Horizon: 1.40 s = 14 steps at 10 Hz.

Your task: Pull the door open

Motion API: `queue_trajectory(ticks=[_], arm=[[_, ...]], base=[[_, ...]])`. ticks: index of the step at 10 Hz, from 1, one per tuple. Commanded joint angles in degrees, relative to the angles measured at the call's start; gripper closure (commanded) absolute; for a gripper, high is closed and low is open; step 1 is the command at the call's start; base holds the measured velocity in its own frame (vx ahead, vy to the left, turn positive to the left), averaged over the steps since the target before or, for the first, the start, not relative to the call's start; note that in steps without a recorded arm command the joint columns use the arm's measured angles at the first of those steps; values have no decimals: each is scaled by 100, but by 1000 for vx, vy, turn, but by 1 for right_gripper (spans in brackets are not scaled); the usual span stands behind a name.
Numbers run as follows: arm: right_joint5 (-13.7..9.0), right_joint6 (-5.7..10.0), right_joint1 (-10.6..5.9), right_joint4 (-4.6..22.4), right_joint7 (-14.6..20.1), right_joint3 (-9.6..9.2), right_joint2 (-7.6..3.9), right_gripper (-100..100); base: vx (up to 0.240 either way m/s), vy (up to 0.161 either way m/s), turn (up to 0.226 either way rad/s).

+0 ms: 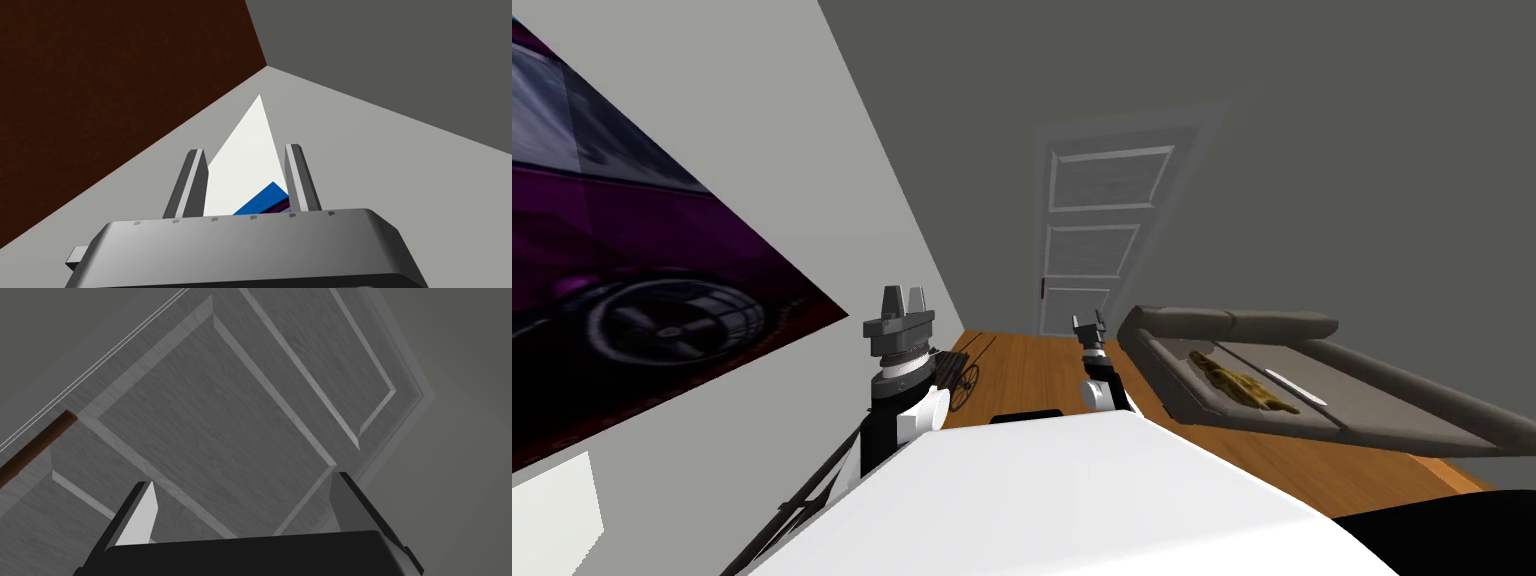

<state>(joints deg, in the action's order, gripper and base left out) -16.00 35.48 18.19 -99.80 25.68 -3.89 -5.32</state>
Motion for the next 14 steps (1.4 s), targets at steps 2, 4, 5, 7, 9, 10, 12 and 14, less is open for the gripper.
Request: queue_trajectory(ticks=[2, 4, 5, 7, 9, 10, 12, 14], arm=[[-221, 73, -91, 293, 255, -35, -48, -100], [-390, 145, -162, 538, 451, -62, -87, -100], [-476, 181, -198, 662, 550, -76, -105, -100], [-648, 254, -270, 910, 747, -103, -142, -100], [-820, 327, -342, 1158, 945, -131, -177, -100], [-906, 363, -378, 1282, 1044, -144, -193, -100], [-1078, 435, -450, 1530, 1242, -172, -224, -100], [-1249, 508, -522, 1777, 1439, -199, -255, -100]], base=[[109, -1, 81], [100, 14, 79], [95, 13, 93], [104, 4, 76], [96, -6, 81], [106, -5, 68], [100, -5, 87], [105, -4, 73]])
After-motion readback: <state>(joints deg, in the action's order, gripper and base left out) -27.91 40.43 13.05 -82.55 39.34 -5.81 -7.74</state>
